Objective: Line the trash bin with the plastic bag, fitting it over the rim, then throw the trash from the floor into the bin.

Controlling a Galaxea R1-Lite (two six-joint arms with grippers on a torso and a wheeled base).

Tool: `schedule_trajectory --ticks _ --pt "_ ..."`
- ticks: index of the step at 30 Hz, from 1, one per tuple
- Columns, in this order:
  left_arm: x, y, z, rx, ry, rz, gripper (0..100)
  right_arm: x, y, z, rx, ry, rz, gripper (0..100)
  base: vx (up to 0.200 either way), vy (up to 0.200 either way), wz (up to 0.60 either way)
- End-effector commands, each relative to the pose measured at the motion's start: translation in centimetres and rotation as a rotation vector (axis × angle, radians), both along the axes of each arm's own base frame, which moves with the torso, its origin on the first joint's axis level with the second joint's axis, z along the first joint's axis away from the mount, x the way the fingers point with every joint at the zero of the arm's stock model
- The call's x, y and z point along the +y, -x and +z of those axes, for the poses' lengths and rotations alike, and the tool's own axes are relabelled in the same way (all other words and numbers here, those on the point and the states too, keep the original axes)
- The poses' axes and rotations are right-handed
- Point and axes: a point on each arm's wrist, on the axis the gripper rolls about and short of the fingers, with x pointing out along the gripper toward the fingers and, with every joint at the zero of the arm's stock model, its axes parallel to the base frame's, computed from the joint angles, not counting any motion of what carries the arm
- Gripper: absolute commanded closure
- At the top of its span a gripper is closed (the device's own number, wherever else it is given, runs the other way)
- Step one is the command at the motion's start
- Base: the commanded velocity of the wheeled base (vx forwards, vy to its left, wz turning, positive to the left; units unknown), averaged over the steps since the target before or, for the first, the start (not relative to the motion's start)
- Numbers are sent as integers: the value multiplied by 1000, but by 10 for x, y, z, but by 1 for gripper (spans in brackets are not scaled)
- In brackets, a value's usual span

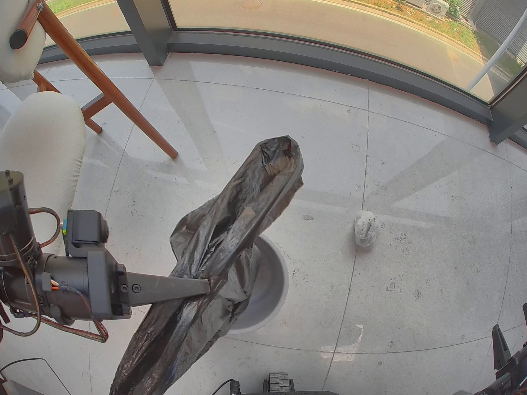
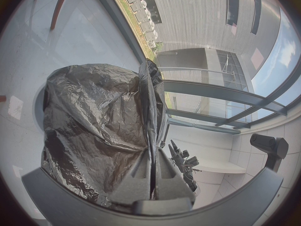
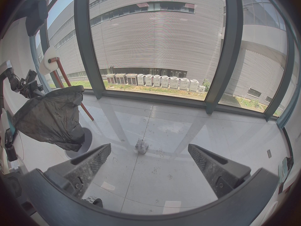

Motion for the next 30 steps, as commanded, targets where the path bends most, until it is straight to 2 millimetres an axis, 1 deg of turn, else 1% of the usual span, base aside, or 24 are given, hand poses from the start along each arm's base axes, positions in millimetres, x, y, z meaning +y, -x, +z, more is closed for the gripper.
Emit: schedule_trajectory --ticks 1,2,6,9,13,15,16,17,18,19,20,21,23,25,30 --pt "-5 -6 -10 40 -26 -7 100 0 -1 -5 8 -1 2 0 0 0 0" --pt "-7 -6 -14 50 -37 -15 100 0 -1 -5 8 -1 2 0 0 0 0" --pt "-6 -6 -16 46 -51 27 100 0 -1 -5 8 -1 2 0 0 0 0" --pt "-5 -6 -21 52 -71 57 100 0 -1 -5 8 -1 0 0 0 0 0" --pt "-6 -8 -25 14 -62 56 100 0 -1 -5 8 -1 0 0 0 0 0" --pt "-12 -20 -30 -15 -47 75 100 0 -1 -5 8 -1 0 0 0 0 0" --pt "-13 -22 -31 -19 -48 82 100 0 -1 -5 8 -1 0 0 0 0 0" --pt "-19 -33 -39 -35 -54 128 100 0 -1 -5 8 -1 2 0 0 0 0" --pt "-23 -40 -45 -41 -61 156 100 0 -1 -5 7 1 0 0 0 0 0" --pt "-23 -40 -45 -41 -61 156 100 0 -1 -5 7 1 0 0 0 0 0" --pt "-29 -48 -54 -59 -63 198 100 0 -1 -5 7 1 0 0 0 0 0" --pt "-33 -51 -63 -74 -62 222 100 0 -1 -5 9 2 2 0 0 0 0" --pt "-42 -46 -70 -104 -29 192 100 0 -1 -5 7 8 2 0 0 0 0" --pt "-46 -41 -72 -127 -8 175 100 0 -1 -5 7 10 3 0 0 0 0" --pt "-46 -38 -75 -122 -17 171 100 0 -1 -5 9 10 3 0 0 0 0"
